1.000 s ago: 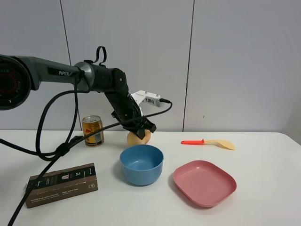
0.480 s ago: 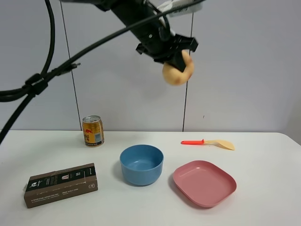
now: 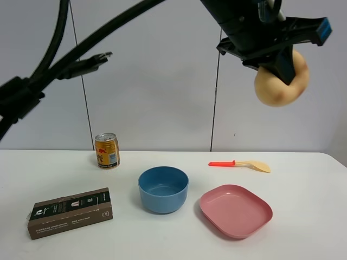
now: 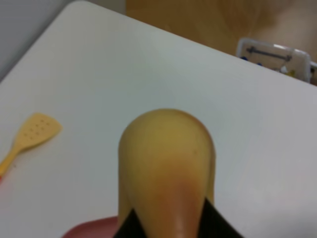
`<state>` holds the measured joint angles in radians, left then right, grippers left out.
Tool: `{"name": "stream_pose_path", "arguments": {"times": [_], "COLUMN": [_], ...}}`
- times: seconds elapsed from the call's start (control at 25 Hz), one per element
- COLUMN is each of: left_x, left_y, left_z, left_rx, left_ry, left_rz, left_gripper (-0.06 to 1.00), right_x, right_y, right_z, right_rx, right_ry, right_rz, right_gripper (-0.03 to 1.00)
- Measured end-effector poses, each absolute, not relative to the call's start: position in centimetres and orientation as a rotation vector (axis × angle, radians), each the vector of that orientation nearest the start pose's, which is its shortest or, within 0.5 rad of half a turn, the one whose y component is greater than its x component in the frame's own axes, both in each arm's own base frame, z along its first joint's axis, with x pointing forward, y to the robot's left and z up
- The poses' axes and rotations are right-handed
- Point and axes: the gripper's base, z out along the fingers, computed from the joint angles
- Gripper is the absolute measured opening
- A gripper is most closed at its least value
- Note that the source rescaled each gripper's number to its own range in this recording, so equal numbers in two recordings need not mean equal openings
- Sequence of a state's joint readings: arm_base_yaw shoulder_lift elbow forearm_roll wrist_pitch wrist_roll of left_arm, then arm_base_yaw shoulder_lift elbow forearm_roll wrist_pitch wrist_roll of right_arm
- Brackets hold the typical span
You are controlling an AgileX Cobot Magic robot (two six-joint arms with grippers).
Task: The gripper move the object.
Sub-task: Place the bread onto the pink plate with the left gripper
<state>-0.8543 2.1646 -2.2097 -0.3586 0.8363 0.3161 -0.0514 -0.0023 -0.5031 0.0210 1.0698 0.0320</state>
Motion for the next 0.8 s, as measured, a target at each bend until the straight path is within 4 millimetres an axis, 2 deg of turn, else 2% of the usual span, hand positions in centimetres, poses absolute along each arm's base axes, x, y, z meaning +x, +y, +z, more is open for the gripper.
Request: {"name": "stream_pose_path", "arguments": {"times": [0.12,0.28,0.56,0.68,0.8], "left_x": [30.3,30.5,30.4,30.4,30.5], "left_y": [-40.1,-39.9,-39.2,-38.8,-38.5], "left_z": [33.0,31.1,23.2,20.4,18.6], "left_rx": [1.221,1.259,1.308,1.305,1.281], "left_ry": [2.034,2.086,2.224,2.212,2.174], "left_rz": [-0.713,-0.651,-0.563,-0.520,-0.482], "left_gripper": [0.01,0.00,0.00,0.00,0.00], "right_x": [-0.6,-0.6,-0.6,-0.6,-0.6], "right_y": [0.2,0.2,0.2,0.2,0.2], "right_z": [27.7,27.7,27.7,27.7,27.7], "right_rx": [0.084,0.084,0.084,0.084,0.084], "right_ry": [2.046,2.046,2.046,2.046,2.046], "right_rz": [0.013,0.013,0.013,0.013,0.013], "right_gripper": [1.00,1.00,1.00,1.00,1.00]}}
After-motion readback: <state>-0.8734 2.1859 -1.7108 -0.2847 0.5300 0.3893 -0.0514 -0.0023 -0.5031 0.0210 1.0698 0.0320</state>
